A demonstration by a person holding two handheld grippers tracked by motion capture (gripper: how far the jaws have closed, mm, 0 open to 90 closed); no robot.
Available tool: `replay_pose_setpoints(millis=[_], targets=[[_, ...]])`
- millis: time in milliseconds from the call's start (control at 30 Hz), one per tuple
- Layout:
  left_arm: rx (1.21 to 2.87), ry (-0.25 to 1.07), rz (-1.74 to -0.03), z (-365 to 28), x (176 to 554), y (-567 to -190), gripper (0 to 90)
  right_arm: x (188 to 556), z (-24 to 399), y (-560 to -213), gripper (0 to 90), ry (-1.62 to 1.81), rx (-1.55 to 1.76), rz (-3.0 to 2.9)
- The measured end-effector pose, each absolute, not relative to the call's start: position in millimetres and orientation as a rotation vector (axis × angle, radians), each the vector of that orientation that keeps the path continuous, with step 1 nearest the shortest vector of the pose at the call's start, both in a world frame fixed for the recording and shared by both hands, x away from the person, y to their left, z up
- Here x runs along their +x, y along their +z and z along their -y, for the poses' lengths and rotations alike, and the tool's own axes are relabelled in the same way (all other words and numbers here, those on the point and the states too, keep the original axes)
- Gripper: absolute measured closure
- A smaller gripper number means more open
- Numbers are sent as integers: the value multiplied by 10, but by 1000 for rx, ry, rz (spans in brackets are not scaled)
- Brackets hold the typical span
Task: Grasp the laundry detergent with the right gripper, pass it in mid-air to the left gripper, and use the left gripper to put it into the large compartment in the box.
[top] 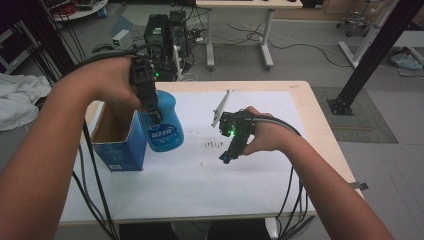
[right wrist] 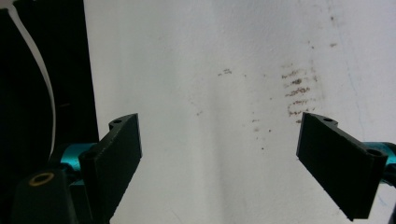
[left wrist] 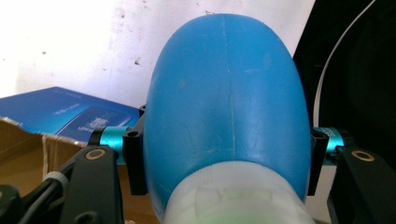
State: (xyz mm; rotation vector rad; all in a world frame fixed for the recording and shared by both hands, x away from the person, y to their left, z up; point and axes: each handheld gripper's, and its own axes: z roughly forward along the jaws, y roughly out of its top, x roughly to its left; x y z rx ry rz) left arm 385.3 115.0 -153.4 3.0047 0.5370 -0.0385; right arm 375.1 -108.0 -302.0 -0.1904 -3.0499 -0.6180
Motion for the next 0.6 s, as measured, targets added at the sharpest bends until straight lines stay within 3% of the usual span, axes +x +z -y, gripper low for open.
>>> replay_pose_setpoints(millis=[600], targets=[[2869,9,-901,-1777,4016,-1060,383,3941,1060,-3107,134,-541,-162,3032]])
